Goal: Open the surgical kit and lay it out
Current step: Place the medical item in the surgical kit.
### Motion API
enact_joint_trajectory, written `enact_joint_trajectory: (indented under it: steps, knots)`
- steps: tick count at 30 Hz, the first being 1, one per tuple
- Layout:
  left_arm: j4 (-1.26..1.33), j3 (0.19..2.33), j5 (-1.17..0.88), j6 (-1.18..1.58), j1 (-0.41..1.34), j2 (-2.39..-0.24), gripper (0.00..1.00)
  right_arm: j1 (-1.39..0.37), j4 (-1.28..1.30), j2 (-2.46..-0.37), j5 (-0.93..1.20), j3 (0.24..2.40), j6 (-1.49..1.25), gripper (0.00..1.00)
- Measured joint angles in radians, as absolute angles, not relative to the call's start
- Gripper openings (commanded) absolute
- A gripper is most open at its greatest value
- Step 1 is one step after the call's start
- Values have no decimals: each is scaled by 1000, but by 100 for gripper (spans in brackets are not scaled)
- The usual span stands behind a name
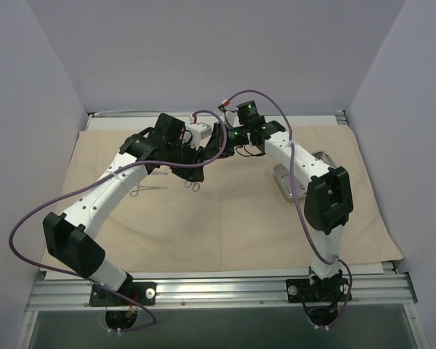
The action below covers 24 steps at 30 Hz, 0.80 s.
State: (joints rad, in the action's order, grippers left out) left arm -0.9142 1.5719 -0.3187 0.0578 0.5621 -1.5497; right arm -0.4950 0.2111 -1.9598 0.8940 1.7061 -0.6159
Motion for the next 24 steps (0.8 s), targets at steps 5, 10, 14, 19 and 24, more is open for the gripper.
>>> enact_joint_trajectory:
  steps: [5,10,14,19,24]
  knots:
    - [-909,1585,-319,63,565,-1575,44,-506,198,-1959,909,1706,-616,0]
    - [-906,1591,-303,65,569,-1584,44,-518,198,-1959,920,1706,-603,0]
    - [-905,1599,-272,65,569,-1584,44,-519,199,-1959,933,1706,-596,0]
    - [-902,1603,-231,65,569,-1584,43,-520,199,-1959,948,1706,-593,0]
    - [-901,1603,-212,64,569,-1584,40,-527,198,-1959,958,1706,-591,0]
